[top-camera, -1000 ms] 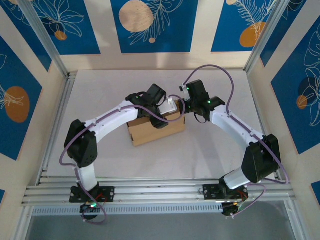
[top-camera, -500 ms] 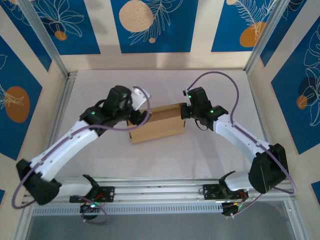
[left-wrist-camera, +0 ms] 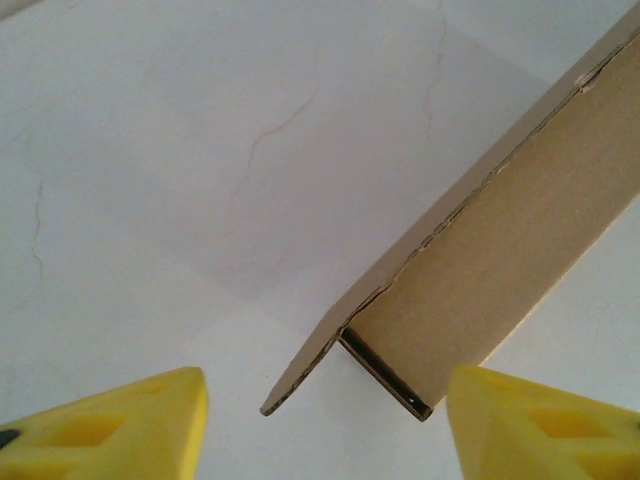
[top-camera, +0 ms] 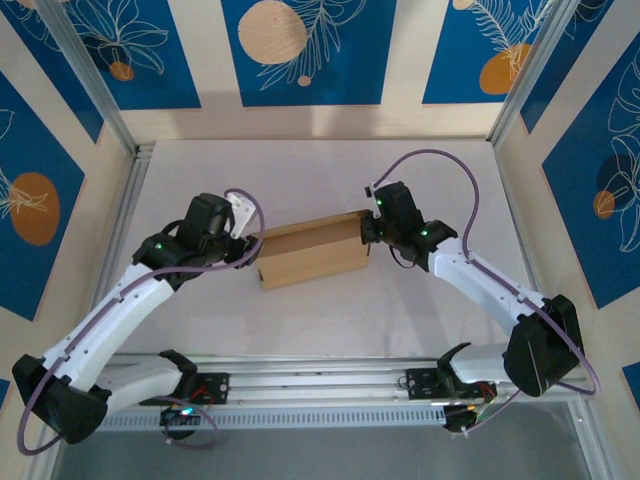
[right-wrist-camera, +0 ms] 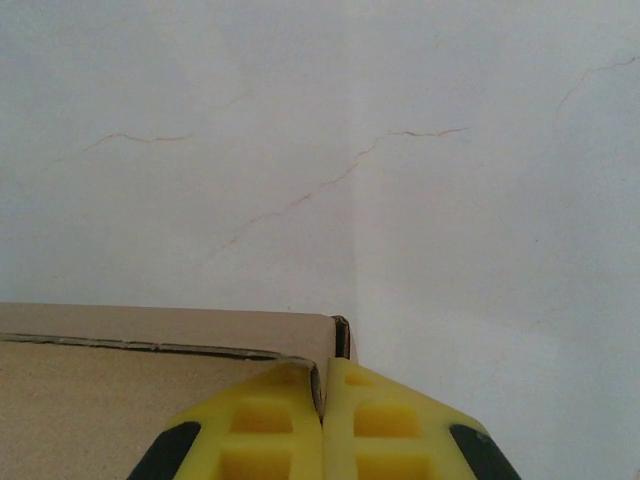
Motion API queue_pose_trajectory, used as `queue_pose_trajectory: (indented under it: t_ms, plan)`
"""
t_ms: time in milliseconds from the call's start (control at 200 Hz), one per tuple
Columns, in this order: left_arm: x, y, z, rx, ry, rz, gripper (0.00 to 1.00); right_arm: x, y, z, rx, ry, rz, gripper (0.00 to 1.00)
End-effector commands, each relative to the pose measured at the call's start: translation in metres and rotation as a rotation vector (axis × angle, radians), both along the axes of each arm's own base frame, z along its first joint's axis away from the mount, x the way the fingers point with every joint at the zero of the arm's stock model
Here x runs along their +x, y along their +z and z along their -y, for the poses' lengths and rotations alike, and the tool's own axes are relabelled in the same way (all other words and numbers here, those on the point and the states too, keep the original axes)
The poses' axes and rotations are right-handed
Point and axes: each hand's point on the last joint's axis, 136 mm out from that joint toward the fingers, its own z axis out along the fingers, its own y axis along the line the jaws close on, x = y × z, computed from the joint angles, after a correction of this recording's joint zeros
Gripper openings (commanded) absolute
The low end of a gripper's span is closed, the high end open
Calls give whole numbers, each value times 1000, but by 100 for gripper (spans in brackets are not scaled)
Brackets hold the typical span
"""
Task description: Fold the paper box
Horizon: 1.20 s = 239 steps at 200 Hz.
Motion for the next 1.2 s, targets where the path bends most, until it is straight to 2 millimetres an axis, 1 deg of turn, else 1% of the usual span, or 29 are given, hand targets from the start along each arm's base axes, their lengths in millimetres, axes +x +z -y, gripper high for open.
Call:
queue_pose_trajectory:
  t_ms: [0, 45, 100, 130, 200, 285, 400, 490, 640, 745, 775, 855, 940, 1035, 1190]
  plan:
    - [-6, -11, 0, 9, -7, -65, 56, -25, -42, 5, -60, 11, -148, 0]
    - [-6, -15, -3, 28, -2, -77, 52, -26, -41, 4, -59, 15, -146, 0]
    - [-6, -19, -5, 48, -6, -81, 51, -26, -39, 3, -59, 19, -142, 0]
    - [-6, -20, -6, 60, -4, -79, 52, -26, -39, 3, -62, 19, -142, 0]
    - [-1, -25, -14, 102, 25, -69, 57, -26, -37, 3, -61, 22, -136, 0]
    - [6, -31, -22, 147, 57, -64, 58, -26, -37, 2, -59, 23, -133, 0]
    - [12, -36, -23, 168, 70, -72, 57, -27, -38, 1, -56, 26, -135, 0]
    - [12, -39, -19, 160, 60, -91, 48, -28, -39, 0, -57, 28, -137, 0]
    - [8, -40, -11, 106, 48, -126, 24, -30, -38, -2, -60, 32, -126, 0]
    - [9, -33, -2, 49, 49, -140, 8, -34, -40, -4, -75, 39, -120, 0]
    - [9, -31, -1, 35, 58, -144, 4, -34, -40, -5, -82, 42, -116, 0]
    - [14, -27, 0, 0, 99, -146, 3, -36, -40, -7, -94, 47, -107, 0]
    - [18, -26, 3, -58, 143, -172, 0, -38, -40, -10, -97, 53, -103, 0]
    - [21, -25, 6, -118, 187, -189, 2, -40, -42, -12, -102, 58, -103, 0]
    - [28, -21, -1, -207, 320, -223, 3, -41, -45, -14, -113, 64, -105, 0]
